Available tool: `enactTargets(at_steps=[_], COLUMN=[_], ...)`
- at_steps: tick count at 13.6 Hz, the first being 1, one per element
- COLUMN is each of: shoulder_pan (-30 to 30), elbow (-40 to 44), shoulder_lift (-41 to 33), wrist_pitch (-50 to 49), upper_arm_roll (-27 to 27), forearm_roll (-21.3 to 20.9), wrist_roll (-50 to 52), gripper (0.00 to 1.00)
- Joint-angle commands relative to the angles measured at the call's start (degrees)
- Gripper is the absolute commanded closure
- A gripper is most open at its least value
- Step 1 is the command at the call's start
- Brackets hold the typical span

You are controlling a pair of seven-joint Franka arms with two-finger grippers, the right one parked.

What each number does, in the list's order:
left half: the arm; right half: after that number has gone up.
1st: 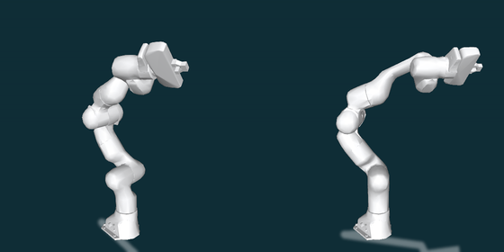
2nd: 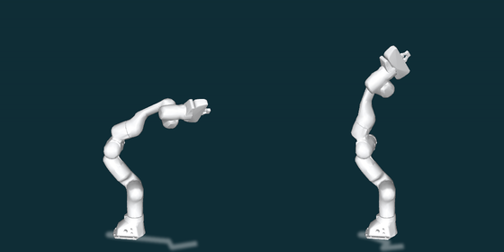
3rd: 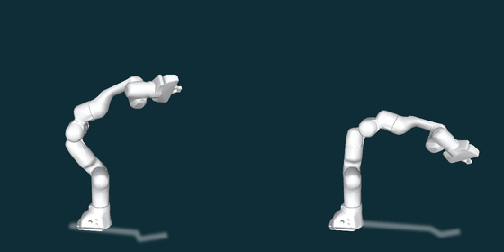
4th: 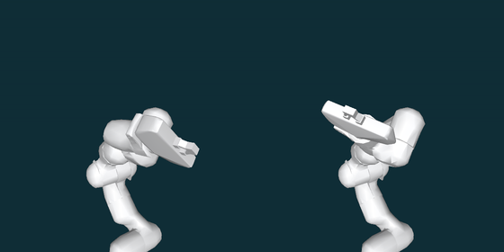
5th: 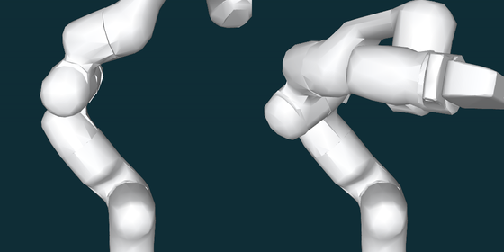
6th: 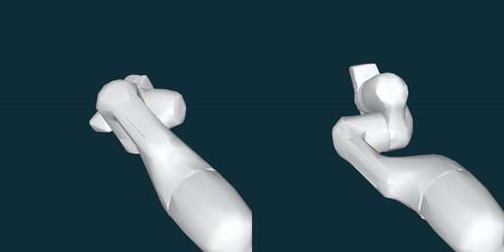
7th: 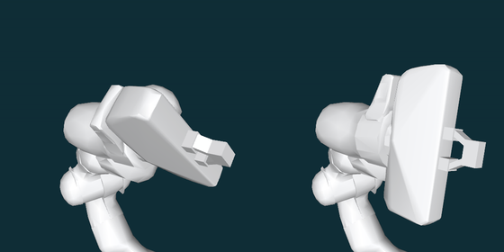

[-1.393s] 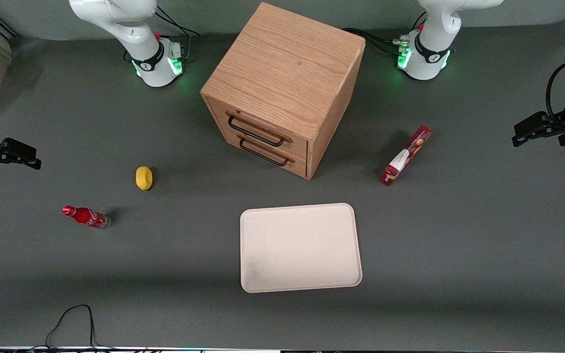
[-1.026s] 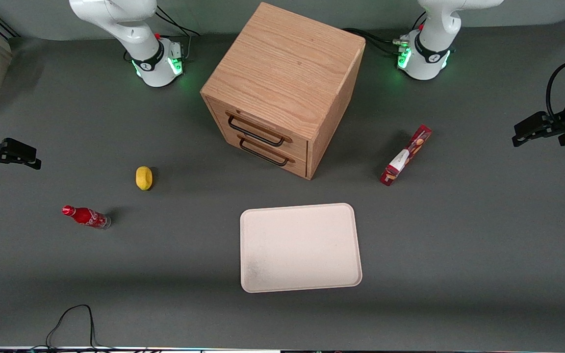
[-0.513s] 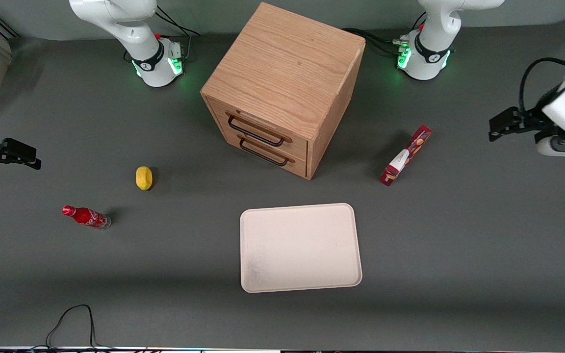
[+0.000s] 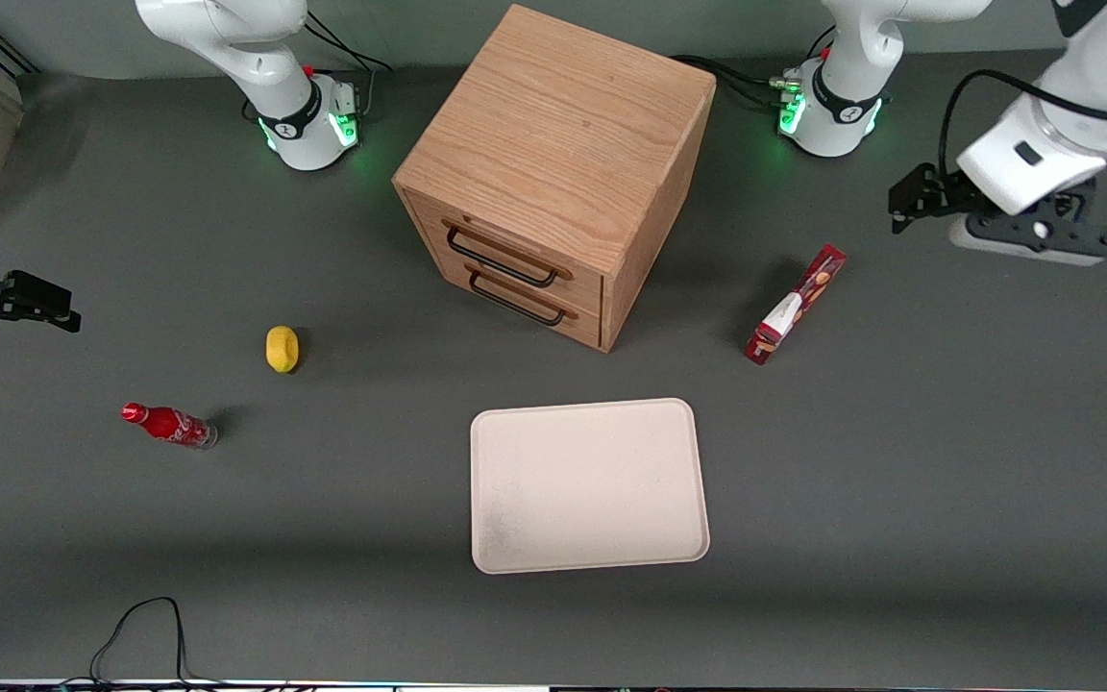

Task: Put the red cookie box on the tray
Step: 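Move the open left gripper toward the red shortbread box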

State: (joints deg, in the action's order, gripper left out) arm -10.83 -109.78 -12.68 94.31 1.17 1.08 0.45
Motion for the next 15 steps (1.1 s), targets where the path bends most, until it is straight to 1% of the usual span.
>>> enactTargets(at_steps=[1, 3, 4, 5, 7, 8, 9, 10, 11, 13, 15], shoulder_pan=[-0.6, -0.9, -1.0, -0.8, -0.4, -0.3, -0.4, -0.3, -0.3, -0.5, -0.4], elbow=[-9.3, -10.7, -10.9, -11.6, -11.8, -11.8, -11.7, -11.8, -11.8, -11.8, -11.7], shoulder_lift=[-7.4, -8.1, -8.3, -9.0, -9.4, -9.0, -8.3, -8.2, -8.2, -8.2, -8.4], wrist_pitch=[3.3, 4.0, 4.2, 4.5, 4.6, 4.4, 4.3, 4.6, 4.9, 6.1, 6.6], upper_arm_roll=[3.6, 6.1, 6.3, 6.2, 6.0, 5.9, 5.9, 5.9, 5.9, 5.9, 5.9], forearm_roll=[0.6, 0.7, 1.2, 3.1, 3.7, 3.1, 1.0, 0.3, 0.3, 0.1, 0.3], wrist_roll=[3.6, 10.2, 12.3, 14.6, 16.2, 14.9, 10.0, 3.0, -1.6, -6.5, -15.3], gripper=[0.0, 0.0, 0.0, 0.0, 0.0, 0.0, 0.0, 0.0, 0.0, 0.0, 0.0])
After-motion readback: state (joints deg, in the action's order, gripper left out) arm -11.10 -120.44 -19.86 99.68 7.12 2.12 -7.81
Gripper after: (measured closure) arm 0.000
